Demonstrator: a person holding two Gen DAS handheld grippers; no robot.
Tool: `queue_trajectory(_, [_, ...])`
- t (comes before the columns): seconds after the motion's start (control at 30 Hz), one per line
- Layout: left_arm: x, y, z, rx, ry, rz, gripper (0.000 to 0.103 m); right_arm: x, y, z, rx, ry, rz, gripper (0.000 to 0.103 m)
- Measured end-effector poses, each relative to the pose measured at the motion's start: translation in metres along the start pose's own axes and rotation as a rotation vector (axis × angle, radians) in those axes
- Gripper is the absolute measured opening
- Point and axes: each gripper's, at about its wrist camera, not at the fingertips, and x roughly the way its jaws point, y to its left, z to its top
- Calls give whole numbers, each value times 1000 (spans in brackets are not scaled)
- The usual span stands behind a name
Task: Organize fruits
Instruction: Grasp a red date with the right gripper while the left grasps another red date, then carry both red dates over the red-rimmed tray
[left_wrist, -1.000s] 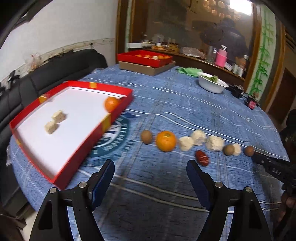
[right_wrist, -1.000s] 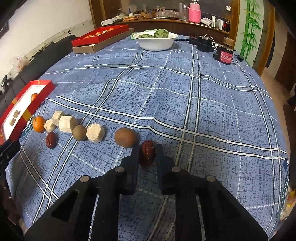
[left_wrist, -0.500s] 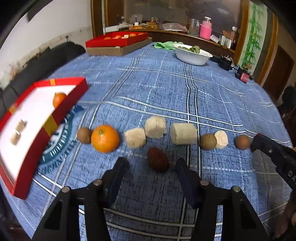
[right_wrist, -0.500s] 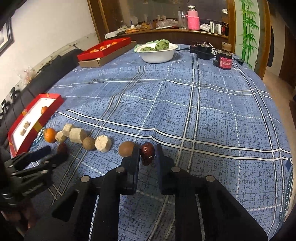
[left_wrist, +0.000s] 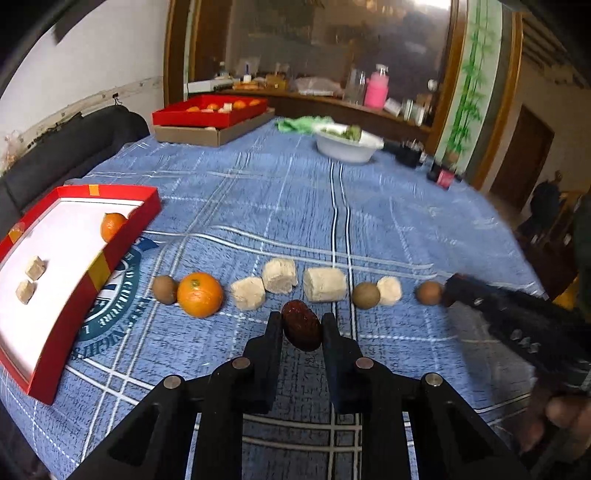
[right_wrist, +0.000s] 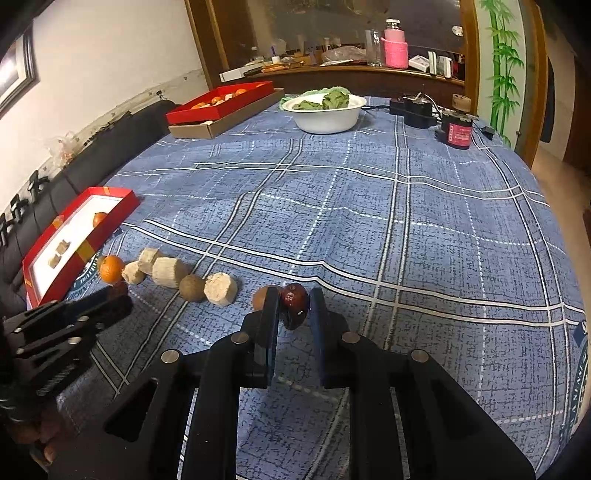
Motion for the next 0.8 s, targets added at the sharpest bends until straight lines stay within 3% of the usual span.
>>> queue_trajectory(0.8, [-42, 70, -3, -151, -91, 13, 20, -27, 71, 6, -192, -72, 45, 15])
